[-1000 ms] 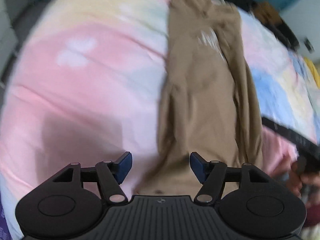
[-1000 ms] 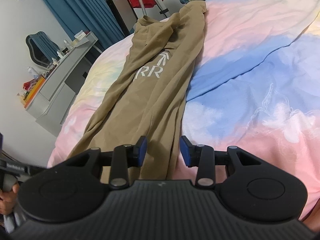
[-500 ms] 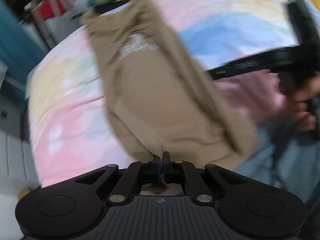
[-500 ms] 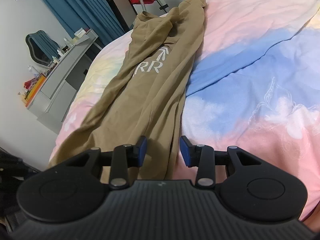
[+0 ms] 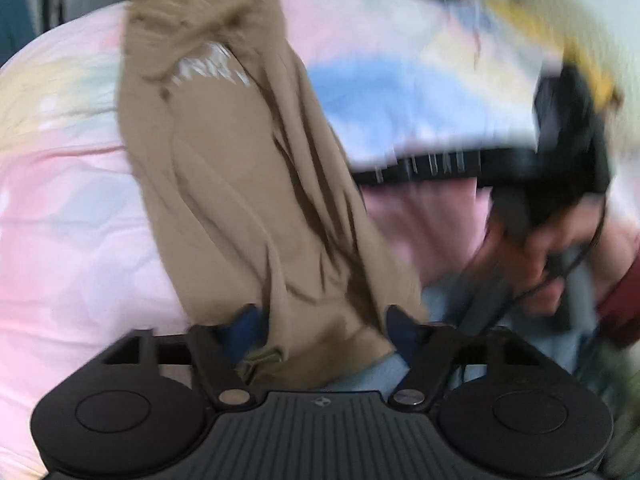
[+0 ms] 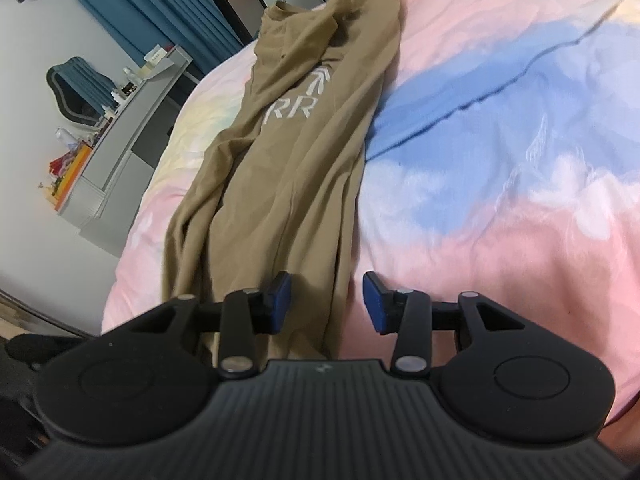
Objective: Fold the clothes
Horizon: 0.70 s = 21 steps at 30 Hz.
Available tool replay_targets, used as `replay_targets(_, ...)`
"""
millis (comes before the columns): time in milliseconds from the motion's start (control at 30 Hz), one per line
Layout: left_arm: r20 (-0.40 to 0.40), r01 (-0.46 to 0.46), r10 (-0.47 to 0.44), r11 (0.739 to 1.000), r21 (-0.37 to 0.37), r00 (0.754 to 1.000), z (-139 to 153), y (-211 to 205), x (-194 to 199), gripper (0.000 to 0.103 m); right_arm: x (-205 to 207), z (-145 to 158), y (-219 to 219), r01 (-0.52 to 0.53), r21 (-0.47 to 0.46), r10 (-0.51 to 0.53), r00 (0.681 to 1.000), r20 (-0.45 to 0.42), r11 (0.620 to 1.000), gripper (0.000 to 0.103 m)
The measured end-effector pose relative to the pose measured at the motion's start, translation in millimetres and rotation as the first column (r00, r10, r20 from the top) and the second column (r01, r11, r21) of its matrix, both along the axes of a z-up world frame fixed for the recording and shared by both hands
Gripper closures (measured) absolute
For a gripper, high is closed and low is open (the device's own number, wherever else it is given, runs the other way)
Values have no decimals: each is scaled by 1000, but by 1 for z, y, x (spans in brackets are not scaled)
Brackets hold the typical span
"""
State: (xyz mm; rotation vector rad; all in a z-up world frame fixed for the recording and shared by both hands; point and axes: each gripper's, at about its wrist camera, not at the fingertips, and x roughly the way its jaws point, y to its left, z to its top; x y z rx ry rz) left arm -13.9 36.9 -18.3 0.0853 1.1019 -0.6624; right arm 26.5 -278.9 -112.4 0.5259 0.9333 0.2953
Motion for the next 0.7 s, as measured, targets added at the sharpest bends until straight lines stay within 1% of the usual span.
replay_targets(67,-3,-72,72,993,-94,997,2,25,8,23,1,-3,1,-13,11,13,1000,-21,1000,58)
replay_targets(100,-13,-105,104,984,-144,994,2,39,12,22,1,-4,2,-19,17,19,999,-32,1000,58)
replay_targets(167,-47,-184,178,956,-230,983,-1,64,21,20,1,-6,2,-26,30,27,998,-48,999,58)
replay_targets(233,-120,-306,283,913,-271,951,-13,86,32,20,-3,-6,0,-14,57,18,998,-60,998,58)
replay_targets(267,-151,-347,317,896,-275,936,-17,93,37,20,-5,-6,-1,-8,74,13,998,-66,997,58)
replay_targets(300,-165,-358,324,897,-258,931,-21,93,41,20,-8,-8,-2,-2,103,10,997,-82,995,56)
replay_targets(333,-167,-355,322,904,-237,932,-23,90,44,20,-10,-10,-2,4,122,9,995,-103,993,50)
replay_targets(400,-159,-307,279,933,-190,947,-30,77,49,19,-15,-13,1,6,121,10,992,-128,993,41)
replay_targets(433,-164,-274,249,949,-153,954,-36,68,50,19,-17,-14,4,4,109,11,991,-132,994,41)
replay_targets(467,-176,-251,228,960,-122,958,-42,60,52,20,-18,-14,7,-6,96,19,991,-135,995,41)
replay_targets(533,-205,-220,198,972,-87,958,-51,51,53,20,-19,-15,13,-34,76,45,989,-144,997,40)
replay_targets(567,-220,-208,185,975,-83,958,-54,49,54,21,-19,-16,17,-53,71,63,987,-149,996,40)
replay_targets(633,-247,-196,163,974,-114,955,-53,53,53,26,-19,-20,27,-99,83,112,978,-178,992,40)
replay_targets(700,-271,-183,143,975,-126,952,-54,55,51,42,-21,-24,37,-142,81,155,967,-200,987,40)
